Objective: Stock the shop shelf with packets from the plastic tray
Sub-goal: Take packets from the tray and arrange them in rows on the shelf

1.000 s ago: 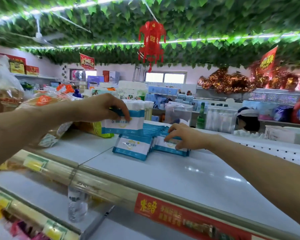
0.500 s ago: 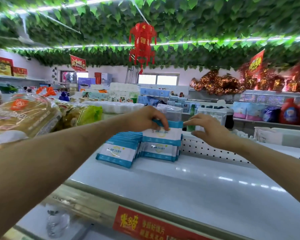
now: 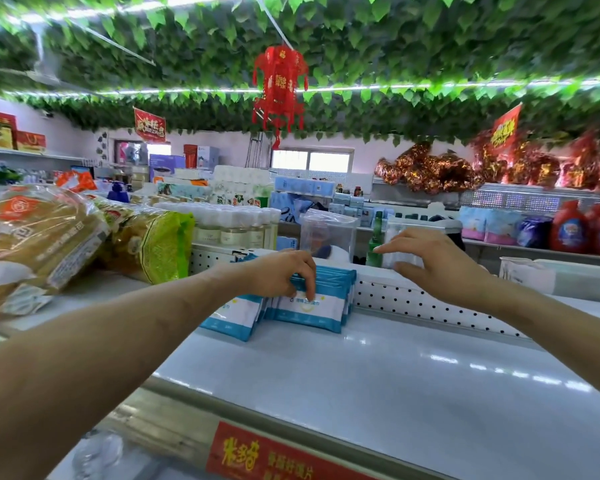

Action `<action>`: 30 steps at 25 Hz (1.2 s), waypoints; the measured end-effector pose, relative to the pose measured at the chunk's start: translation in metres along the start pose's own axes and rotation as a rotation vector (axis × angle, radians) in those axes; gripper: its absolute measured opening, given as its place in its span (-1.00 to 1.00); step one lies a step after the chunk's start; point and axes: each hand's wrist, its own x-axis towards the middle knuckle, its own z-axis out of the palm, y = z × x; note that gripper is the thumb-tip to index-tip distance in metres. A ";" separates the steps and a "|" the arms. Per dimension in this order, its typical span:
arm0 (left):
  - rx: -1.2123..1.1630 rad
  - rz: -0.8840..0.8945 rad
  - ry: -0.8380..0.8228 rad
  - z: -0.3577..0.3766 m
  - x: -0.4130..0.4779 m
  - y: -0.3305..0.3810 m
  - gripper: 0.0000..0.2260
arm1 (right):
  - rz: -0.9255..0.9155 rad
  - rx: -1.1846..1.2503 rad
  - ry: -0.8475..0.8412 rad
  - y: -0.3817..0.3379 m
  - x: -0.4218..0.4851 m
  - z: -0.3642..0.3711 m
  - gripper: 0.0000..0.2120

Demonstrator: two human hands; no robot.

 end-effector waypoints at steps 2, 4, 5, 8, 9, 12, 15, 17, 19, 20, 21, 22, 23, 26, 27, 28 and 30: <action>0.049 -0.006 0.003 0.002 -0.002 0.005 -0.69 | -0.020 0.003 -0.013 -0.010 0.006 0.000 -0.68; 0.084 -0.014 -0.001 -0.001 -0.008 0.010 -0.70 | -0.052 -0.006 -0.016 -0.024 0.014 -0.001 -0.67; 0.092 -0.017 0.003 -0.005 -0.013 0.011 -0.69 | -0.077 -0.005 -0.009 -0.032 0.020 -0.001 -0.68; 0.078 -0.064 0.040 -0.027 -0.046 0.009 -0.68 | -0.145 0.022 -0.005 -0.062 0.040 0.003 -0.68; 0.071 -0.088 0.061 -0.036 -0.062 0.007 -0.69 | -0.170 0.044 -0.008 -0.075 0.048 0.006 -0.68; 0.072 -0.218 0.138 -0.064 -0.138 -0.007 -0.71 | -0.280 0.147 -0.028 -0.134 0.074 0.026 -0.68; 0.113 -0.404 0.179 -0.079 -0.241 -0.019 -0.72 | -0.461 0.282 -0.113 -0.218 0.100 0.055 -0.69; 0.148 -0.544 0.172 -0.081 -0.314 -0.020 -0.70 | -0.584 0.323 -0.210 -0.278 0.113 0.075 -0.69; 0.158 -0.720 0.144 -0.073 -0.385 -0.012 -0.65 | -0.681 0.328 -0.313 -0.335 0.119 0.098 -0.68; 0.167 -0.812 0.131 -0.066 -0.421 -0.006 -0.62 | -0.733 0.339 -0.359 -0.364 0.119 0.111 -0.69; 0.164 -0.900 0.115 -0.057 -0.456 0.005 -0.60 | -0.786 0.348 -0.401 -0.393 0.117 0.125 -0.69; 0.146 -0.985 0.102 -0.045 -0.489 0.015 -0.59 | -0.838 0.352 -0.442 -0.420 0.111 0.139 -0.70; 0.124 -1.066 0.093 -0.029 -0.519 0.027 -0.59 | -0.887 0.349 -0.489 -0.446 0.102 0.153 -0.70; 0.037 -1.262 0.050 0.038 -0.587 0.072 -0.49 | -0.983 0.313 -0.712 -0.504 0.057 0.205 -0.68; -0.003 -1.313 0.025 0.064 -0.605 0.087 -0.41 | -1.004 0.311 -0.799 -0.517 0.036 0.226 -0.69; -0.052 -1.357 -0.008 0.091 -0.620 0.102 -0.37 | -1.012 0.314 -0.882 -0.527 0.014 0.246 -0.70; -0.162 -1.454 -0.101 0.144 -0.639 0.133 -0.46 | -0.995 0.348 -1.060 -0.535 -0.035 0.283 -0.71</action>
